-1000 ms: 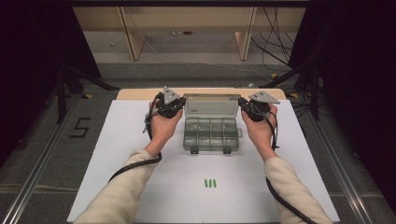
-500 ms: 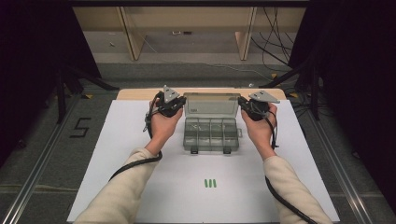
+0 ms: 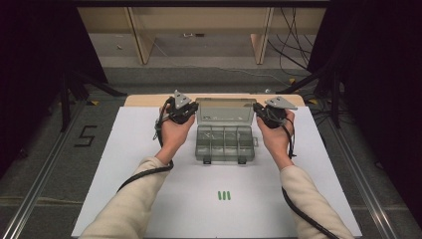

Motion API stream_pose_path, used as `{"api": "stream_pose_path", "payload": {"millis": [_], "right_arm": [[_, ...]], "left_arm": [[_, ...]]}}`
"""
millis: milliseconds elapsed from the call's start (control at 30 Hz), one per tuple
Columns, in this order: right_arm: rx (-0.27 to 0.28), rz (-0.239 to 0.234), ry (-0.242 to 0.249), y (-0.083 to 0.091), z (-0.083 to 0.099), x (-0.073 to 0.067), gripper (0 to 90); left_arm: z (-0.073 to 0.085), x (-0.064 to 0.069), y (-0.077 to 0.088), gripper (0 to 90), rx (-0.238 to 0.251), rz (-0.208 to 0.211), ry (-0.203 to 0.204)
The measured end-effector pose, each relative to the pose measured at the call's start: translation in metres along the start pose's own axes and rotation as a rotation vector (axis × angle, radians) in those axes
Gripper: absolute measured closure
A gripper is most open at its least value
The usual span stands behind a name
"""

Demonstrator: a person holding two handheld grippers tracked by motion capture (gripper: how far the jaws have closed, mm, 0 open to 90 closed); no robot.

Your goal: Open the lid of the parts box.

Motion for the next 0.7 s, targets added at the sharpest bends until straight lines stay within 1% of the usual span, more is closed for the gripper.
{"api": "stream_pose_path", "payload": {"millis": [100, 200, 233, 267, 300, 600, 633, 667, 700], "right_arm": [[-0.005, -0.006, -0.001, 0.0000, 0.0006, -0.0005, 85.5], [0.001, 0.002, 0.007, -0.0004, 0.0002, 0.0003, 85.5], [-0.004, -0.003, -0.003, -0.0002, 0.0007, -0.0006, 85.5], [-0.004, -0.003, -0.003, -0.0002, 0.0007, -0.0006, 85.5], [0.003, 0.004, 0.008, -0.0005, 0.0000, 0.0006, 85.5], [0.003, 0.004, 0.005, -0.0006, 0.0000, 0.0003, 85.5], [0.004, 0.006, 0.004, -0.0007, 0.0000, 0.0002, 85.4], [0.017, 0.013, 0.005, -0.0013, -0.0006, 0.0005, 85.4], [0.006, 0.009, 0.005, -0.0008, -0.0001, 0.0005, 85.4]], "left_arm": [[-0.0003, -0.0004, -0.0010, 84.5, 0.002, 0.001, -0.001], [-0.0007, -0.0010, -0.0020, 84.4, 0.001, -0.001, -0.003], [-0.0007, -0.0012, -0.0022, 84.4, 0.000, -0.002, -0.004], [-0.0009, -0.0013, -0.0028, 84.4, -0.001, -0.003, -0.004], [-0.0011, -0.0015, -0.0034, 84.3, 0.000, -0.005, -0.003], [-0.0017, -0.0035, -0.0068, 84.2, -0.001, -0.007, -0.005], [-0.0017, -0.0036, -0.0070, 84.2, -0.003, -0.007, -0.005], [-0.0019, -0.0037, -0.0074, 84.2, -0.004, -0.008, -0.004], [-0.0020, -0.0039, -0.0077, 84.2, -0.005, -0.008, -0.005]]}}
Point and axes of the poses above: each handheld gripper's, and its own axes: y roughly backward along the jaws, z roughly out of its underside, x roughly to its right, the point moved 8 cm from there along -y, roughly forward along the jaws, and after that the axes turned 1 degree about y, right-handed, at the moved point
